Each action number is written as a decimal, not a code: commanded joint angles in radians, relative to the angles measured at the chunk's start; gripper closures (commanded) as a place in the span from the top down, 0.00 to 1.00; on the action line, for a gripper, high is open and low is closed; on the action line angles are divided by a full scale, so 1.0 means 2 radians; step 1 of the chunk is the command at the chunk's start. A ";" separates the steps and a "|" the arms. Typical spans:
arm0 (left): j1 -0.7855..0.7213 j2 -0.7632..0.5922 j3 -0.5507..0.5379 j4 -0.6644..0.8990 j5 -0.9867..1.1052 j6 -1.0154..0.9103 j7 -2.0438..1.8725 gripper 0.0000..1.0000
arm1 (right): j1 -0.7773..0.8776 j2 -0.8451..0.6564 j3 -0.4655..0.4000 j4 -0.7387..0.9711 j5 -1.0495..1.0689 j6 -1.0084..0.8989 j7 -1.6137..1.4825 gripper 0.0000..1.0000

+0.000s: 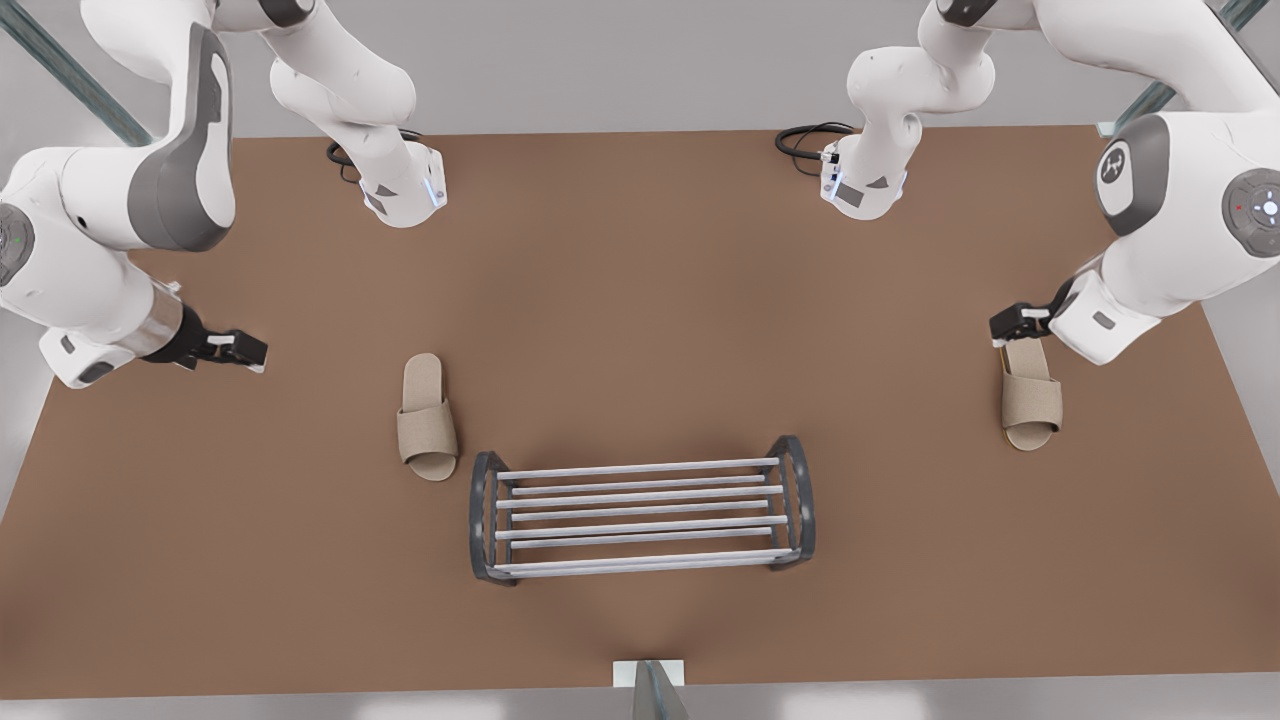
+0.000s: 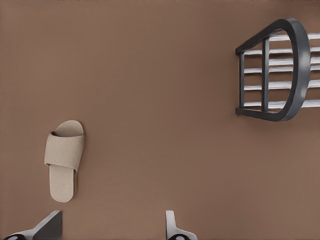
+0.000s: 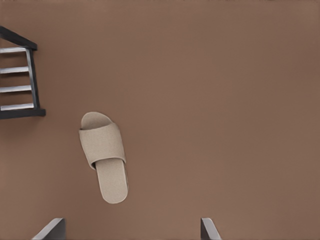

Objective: Place the right shoe on the shoe rack with the right arm, and place the left shoe on the shoe rack with the left arm

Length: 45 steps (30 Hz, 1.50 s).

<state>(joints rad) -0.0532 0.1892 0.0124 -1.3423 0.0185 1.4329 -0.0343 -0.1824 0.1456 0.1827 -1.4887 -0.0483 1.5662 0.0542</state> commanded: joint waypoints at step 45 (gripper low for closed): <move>-0.002 -0.127 0.438 -0.690 -0.937 0.445 0.980 1.00 | 0.009 -0.018 0.092 -0.540 -1.336 0.564 0.651 1.00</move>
<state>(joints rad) -0.0524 -0.0725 0.8891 -2.7231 -1.7989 2.4055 1.9322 -0.1690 0.1086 0.3644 -2.5644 -2.7138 2.7103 0.8603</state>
